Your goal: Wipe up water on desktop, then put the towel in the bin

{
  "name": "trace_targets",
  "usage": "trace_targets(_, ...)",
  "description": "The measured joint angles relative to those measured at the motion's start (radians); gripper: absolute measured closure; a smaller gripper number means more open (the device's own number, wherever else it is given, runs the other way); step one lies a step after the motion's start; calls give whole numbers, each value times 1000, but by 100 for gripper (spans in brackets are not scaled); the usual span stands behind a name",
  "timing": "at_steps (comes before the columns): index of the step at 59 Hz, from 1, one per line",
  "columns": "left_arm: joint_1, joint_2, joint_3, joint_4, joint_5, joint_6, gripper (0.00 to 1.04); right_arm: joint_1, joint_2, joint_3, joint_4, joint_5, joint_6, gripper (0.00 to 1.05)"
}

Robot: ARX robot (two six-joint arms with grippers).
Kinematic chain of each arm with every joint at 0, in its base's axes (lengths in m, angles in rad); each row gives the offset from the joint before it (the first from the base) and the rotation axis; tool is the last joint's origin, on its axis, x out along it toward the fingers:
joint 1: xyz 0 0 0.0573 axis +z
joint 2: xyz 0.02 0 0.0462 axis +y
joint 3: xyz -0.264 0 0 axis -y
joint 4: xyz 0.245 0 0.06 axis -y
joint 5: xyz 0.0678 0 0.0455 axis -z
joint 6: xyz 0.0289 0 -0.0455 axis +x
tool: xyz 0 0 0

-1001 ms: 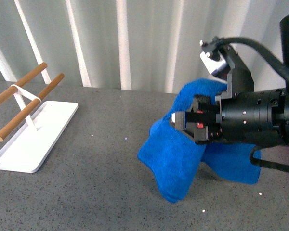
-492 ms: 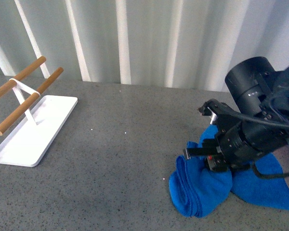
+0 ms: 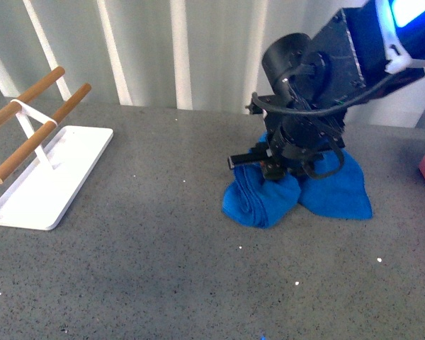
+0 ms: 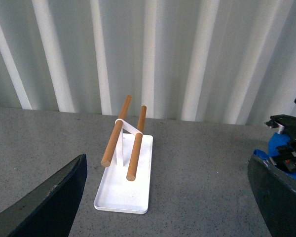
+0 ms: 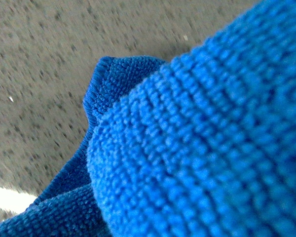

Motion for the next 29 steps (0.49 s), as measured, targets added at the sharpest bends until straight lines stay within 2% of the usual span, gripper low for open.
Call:
trace_targets(13, 0, 0, 0, 0, 0, 0, 7, 84, 74, 148, -45, -3, 14, 100)
trace_targets(29, 0, 0, 0, 0, 0, 0, 7, 194, 36, 57, 35, -133, 36, 100)
